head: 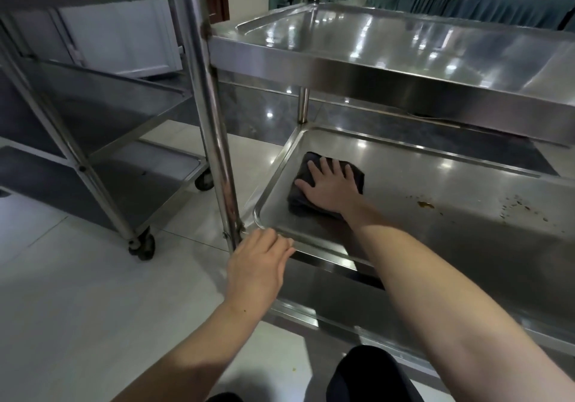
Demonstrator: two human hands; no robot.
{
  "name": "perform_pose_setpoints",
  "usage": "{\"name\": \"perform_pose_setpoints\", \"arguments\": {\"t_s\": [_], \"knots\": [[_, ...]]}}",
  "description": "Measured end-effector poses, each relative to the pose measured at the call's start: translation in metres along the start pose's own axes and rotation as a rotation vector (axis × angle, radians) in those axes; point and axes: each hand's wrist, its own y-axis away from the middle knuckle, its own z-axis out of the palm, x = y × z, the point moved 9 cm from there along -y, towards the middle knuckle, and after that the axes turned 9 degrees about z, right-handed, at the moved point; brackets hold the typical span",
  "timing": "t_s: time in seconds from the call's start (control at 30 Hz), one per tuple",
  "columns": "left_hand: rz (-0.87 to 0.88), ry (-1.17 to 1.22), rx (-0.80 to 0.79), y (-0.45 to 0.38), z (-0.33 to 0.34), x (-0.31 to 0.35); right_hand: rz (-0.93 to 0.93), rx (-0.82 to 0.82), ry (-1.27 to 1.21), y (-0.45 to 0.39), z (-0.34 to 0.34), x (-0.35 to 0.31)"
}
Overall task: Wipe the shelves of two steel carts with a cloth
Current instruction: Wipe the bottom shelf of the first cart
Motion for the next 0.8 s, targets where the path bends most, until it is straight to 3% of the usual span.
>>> {"name": "perform_pose_setpoints", "arguments": {"t_s": [0.17, 0.3, 0.47, 0.67, 0.8], "knots": [[-0.027, 0.036, 0.012, 0.001, 0.004, -0.006, -0.158, -0.007, -0.048, 0.055, 0.012, -0.019], [-0.004, -0.003, 0.057, 0.004, 0.000, -0.003, -0.110, 0.011, -0.087, 0.070, 0.011, 0.023], [0.036, -0.030, 0.058, 0.004, 0.002, -0.001, 0.006, 0.030, -0.048, 0.021, 0.004, 0.052], [0.071, -0.038, 0.036, 0.003, 0.006, 0.000, 0.026, 0.017, -0.045, -0.047, -0.007, 0.016], [0.058, -0.014, 0.060, 0.002, 0.003, -0.001, -0.058, 0.005, -0.038, -0.024, -0.003, -0.019]]}}
